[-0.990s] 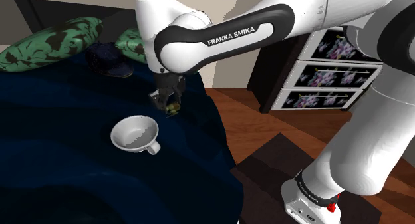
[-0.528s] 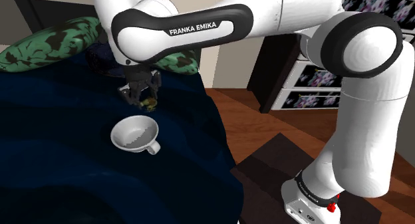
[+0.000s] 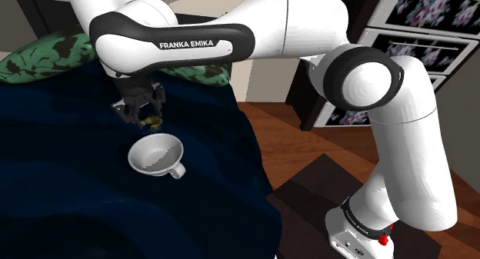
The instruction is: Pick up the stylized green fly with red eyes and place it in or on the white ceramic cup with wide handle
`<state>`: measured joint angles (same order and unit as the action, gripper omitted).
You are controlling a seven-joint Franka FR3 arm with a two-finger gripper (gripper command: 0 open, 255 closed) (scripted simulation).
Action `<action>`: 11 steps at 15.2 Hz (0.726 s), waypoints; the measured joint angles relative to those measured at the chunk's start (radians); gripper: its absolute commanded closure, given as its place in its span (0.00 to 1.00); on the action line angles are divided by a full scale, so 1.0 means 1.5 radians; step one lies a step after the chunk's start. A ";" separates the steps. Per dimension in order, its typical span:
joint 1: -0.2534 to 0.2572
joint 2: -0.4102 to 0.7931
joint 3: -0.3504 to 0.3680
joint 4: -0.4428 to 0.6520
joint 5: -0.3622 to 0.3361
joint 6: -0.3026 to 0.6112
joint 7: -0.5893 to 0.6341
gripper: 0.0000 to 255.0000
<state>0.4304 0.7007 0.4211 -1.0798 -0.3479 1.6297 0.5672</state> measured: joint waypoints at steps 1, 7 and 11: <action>-0.001 0.002 0.000 -0.005 -0.001 0.007 0.001 1.00; -0.007 0.010 -0.003 -0.049 -0.005 0.056 0.009 1.00; -0.013 0.012 -0.004 -0.081 -0.008 0.090 0.015 1.00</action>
<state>0.4115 0.7195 0.4150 -1.2016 -0.3595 1.7650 0.5894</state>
